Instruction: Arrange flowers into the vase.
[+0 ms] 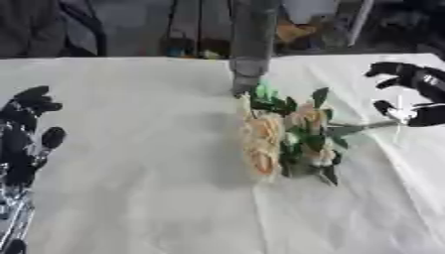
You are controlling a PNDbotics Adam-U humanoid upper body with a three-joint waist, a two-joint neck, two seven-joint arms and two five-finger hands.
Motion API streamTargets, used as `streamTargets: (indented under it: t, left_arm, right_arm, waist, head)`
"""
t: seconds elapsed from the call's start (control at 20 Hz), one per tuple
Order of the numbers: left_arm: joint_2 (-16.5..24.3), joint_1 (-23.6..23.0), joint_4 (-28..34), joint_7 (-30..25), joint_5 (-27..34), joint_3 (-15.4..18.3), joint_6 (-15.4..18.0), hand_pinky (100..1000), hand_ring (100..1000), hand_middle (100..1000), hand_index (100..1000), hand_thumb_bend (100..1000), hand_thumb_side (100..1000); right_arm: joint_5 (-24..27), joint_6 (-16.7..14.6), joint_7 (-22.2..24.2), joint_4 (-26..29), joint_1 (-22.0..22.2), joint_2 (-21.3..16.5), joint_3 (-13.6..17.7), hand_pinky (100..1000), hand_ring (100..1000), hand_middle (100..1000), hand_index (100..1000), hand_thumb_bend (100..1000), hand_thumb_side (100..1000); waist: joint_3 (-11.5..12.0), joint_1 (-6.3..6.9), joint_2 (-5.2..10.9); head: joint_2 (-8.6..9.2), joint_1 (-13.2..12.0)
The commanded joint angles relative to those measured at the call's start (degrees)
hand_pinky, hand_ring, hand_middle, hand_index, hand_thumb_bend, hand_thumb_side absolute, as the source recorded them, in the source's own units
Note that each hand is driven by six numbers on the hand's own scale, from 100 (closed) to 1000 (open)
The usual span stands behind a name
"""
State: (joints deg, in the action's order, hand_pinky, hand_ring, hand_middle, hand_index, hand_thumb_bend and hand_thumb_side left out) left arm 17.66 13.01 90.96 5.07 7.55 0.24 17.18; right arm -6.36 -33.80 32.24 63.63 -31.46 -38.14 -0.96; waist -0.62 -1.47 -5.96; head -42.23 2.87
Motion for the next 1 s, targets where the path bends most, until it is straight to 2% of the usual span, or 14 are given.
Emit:
streamTargets:
  t: [0.05,1.0]
  left_arm:
    - [1.2,0.7,0.7,-0.2,0.1,0.1,0.2,925,661,754,644,1000,497]
    - [1.1,0.7,0.6,-0.4,0.1,0.0,0.2,925,669,754,644,1000,497]
  right_arm:
    - [-2.2,-9.0,7.2,0.3,-1.2,-1.6,0.1,828,967,845,960,300,194]
    - [-7.5,-10.8,5.3,-2.4,-2.1,1.0,-2.4,820,947,820,945,226,204]
  waist:
    - [-0.1,-0.11,0.56]
    - [0.1,-0.02,0.41]
  head:
    - [-0.16,0.0]
    - [-0.15,0.1]
